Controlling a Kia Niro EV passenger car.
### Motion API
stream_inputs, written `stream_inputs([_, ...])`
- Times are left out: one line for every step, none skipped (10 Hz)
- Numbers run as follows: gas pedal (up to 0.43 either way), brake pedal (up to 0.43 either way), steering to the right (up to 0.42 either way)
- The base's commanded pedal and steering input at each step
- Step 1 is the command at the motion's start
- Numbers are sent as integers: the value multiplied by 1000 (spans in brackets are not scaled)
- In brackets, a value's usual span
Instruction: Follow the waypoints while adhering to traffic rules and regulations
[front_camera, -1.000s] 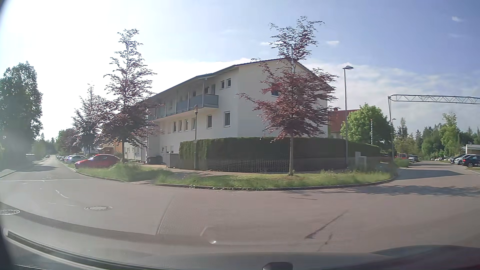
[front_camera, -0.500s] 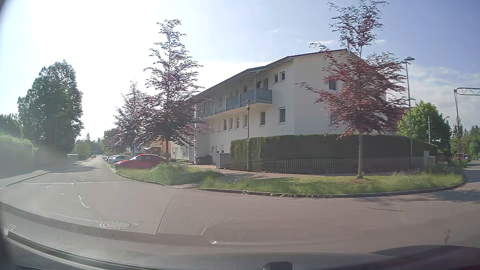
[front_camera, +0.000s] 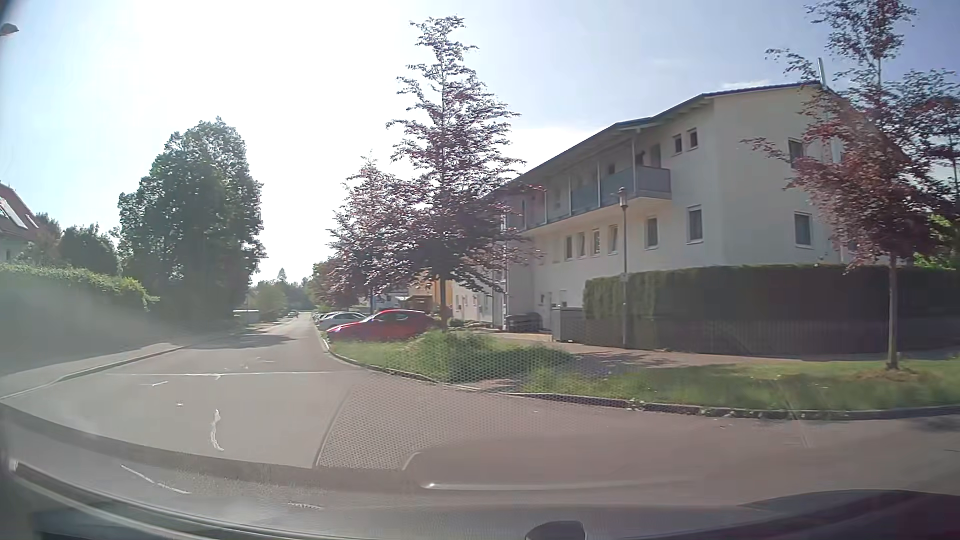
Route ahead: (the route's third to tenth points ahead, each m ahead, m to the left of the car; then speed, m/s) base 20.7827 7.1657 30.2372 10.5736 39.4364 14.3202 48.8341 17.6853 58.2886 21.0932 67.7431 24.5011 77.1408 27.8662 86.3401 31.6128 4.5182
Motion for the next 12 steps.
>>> stream_inputs([67,0,-346])
stream_inputs([79,0,-324])
stream_inputs([79,0,-305])
stream_inputs([79,0,-283])
stream_inputs([79,0,-264])
stream_inputs([67,0,-249])
stream_inputs([67,0,-235])
stream_inputs([67,0,-232])
stream_inputs([67,0,-231])
stream_inputs([67,0,-226])
stream_inputs([67,0,-219])
stream_inputs([67,0,-207])
